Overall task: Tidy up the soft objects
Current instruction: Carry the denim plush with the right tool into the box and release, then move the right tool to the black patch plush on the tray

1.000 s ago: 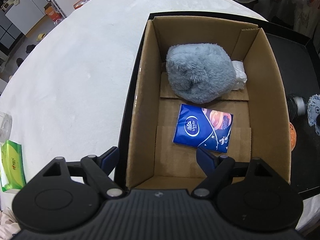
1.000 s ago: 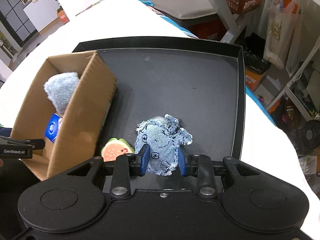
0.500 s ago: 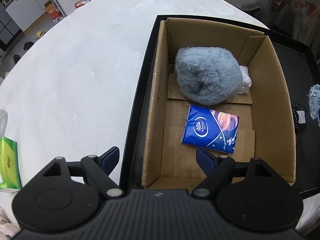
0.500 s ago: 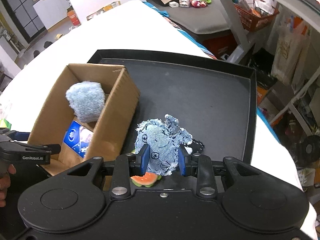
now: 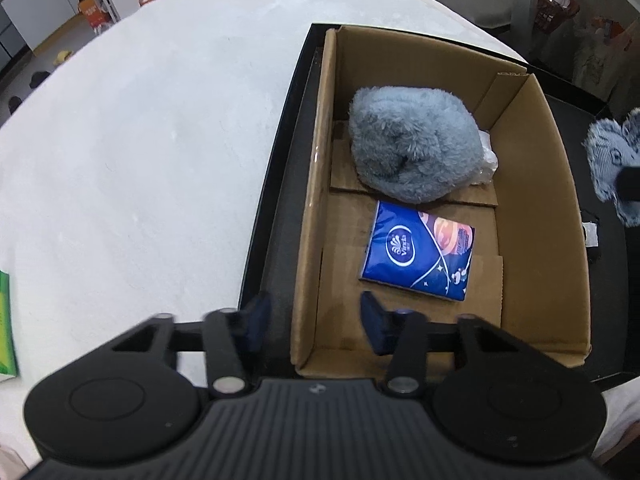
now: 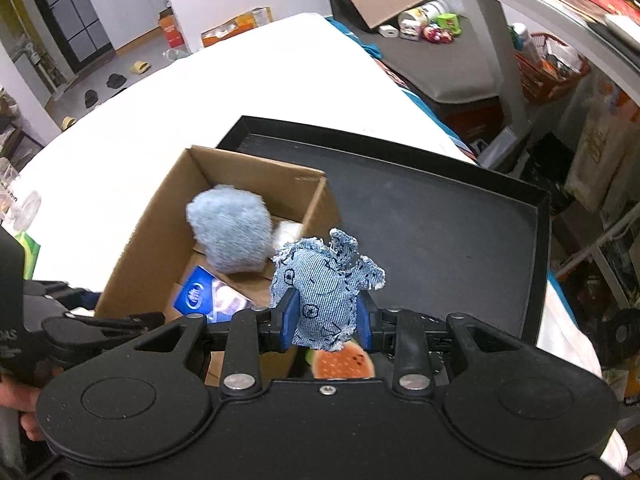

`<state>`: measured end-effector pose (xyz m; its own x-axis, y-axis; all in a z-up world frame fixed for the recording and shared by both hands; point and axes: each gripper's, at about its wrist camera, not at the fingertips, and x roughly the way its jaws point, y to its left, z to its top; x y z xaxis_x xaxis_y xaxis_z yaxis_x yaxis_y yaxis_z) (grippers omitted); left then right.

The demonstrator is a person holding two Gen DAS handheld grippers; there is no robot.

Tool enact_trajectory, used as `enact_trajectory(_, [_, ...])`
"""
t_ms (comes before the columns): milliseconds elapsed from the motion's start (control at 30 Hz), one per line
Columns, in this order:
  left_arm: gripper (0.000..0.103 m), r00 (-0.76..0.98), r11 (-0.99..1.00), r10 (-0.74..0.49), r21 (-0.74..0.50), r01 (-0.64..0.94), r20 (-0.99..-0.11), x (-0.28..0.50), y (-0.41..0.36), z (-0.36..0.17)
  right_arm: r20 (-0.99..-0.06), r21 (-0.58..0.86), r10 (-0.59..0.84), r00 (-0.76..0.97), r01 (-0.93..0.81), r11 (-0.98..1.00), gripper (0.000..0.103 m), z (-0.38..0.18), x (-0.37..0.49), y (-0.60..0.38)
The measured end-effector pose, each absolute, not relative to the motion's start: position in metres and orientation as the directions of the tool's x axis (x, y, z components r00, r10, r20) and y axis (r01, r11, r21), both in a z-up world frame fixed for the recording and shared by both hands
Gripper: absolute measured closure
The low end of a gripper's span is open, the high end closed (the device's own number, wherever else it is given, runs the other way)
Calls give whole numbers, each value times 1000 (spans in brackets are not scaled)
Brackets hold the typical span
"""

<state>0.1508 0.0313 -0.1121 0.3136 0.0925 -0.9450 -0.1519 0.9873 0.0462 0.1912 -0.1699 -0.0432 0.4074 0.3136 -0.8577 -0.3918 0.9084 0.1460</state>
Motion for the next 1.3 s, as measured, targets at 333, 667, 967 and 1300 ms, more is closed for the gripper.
enact_trajectory(333, [92,334,983,86,26,-179,-939,144,40,-114,-862,123,309,401,-425,897,73,-40,192,-138])
enact_trajectory(667, [92,343,984,68,7,-175,-937,142,42,-114,-876,94,289,387,-450,888,72,-43,193,-114])
enact_trajectory(967, [92,344,985,58,-2,-171,-937,142,45,-115,-874,95,283,395,-432,897,59,-42,197,-112])
enact_trajectory(1300, [92,342,986,60,1,-169,-938,141,46,-116,-871,90,269,412,-405,910,59,-40,194,-138])
